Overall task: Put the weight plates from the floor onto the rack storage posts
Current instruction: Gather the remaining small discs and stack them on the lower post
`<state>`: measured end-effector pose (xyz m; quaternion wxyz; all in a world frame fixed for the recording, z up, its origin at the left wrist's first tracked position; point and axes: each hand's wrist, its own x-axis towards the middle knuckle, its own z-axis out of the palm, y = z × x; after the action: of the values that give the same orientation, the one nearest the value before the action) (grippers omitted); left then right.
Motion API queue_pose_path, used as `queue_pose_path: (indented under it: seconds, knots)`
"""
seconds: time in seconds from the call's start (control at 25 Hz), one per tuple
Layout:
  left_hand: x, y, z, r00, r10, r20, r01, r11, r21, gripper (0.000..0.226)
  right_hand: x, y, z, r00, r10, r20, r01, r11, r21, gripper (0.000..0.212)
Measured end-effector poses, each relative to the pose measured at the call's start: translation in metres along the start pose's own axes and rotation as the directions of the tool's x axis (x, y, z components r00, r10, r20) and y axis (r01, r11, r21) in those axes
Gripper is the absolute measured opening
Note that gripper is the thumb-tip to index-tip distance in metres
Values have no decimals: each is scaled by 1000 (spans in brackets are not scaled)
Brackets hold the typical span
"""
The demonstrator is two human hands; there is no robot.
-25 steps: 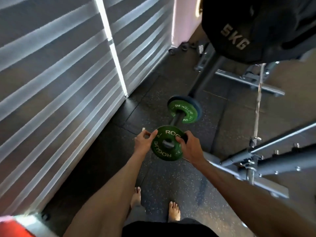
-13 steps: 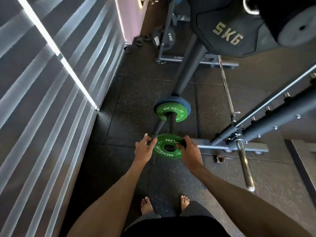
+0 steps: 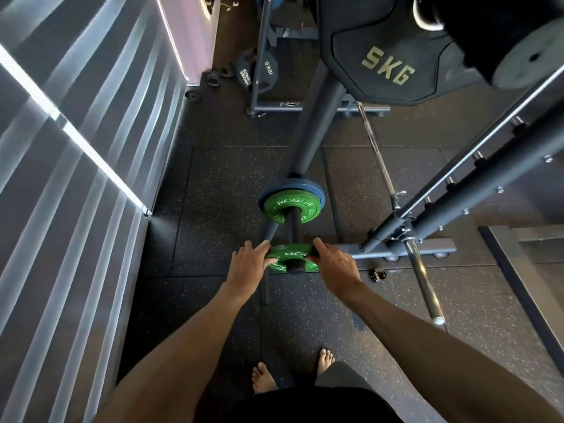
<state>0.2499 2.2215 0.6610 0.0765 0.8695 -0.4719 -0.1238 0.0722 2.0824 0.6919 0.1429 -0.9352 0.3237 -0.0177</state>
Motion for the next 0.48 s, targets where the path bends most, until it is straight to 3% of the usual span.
queue_pose_path:
  seconds: [0.48]
  knots:
    - [89, 2, -31, 998, -6, -68, 8, 999, 36, 41, 102, -4, -12, 984, 155, 87, -125, 954, -274, 19]
